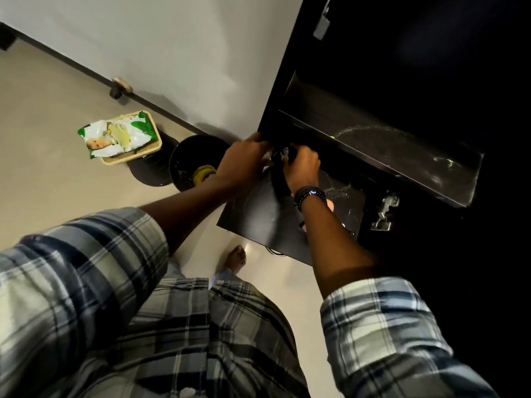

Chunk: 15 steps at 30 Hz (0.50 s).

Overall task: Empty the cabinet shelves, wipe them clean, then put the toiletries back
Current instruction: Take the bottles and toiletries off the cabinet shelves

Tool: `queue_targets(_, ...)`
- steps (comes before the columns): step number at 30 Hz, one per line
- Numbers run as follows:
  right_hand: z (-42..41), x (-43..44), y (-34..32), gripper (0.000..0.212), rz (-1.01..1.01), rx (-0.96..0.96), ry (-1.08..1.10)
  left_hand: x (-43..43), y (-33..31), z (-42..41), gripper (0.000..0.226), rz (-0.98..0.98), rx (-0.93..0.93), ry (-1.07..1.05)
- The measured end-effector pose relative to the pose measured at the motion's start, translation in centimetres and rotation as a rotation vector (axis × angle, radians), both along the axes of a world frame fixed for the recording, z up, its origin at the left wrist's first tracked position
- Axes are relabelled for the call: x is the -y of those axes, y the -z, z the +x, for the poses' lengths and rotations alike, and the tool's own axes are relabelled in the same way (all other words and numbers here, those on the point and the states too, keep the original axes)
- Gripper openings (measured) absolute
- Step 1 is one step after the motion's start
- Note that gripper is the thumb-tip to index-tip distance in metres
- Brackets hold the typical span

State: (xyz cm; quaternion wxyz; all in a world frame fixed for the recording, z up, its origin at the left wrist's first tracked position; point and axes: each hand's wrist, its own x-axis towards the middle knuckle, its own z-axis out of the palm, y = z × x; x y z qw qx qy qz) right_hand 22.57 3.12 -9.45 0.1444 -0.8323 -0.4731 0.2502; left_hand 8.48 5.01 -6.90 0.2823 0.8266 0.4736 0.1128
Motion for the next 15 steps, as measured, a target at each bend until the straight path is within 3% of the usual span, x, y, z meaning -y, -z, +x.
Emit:
queue_targets(6, -0.2, -0.6, 0.4, 0.022, -0.052, 0.012, -0.043, 0.5, 0.4, -0.1, 0.035, -0.002, -0.009, -0.038)
queue_targets(15, 0.1, 1.0, -0.8, 0.031, 0.031, -0.047, -0.004, 1.1, -0.3, -0.4, 0.045, 0.070, -0.018, -0.034)
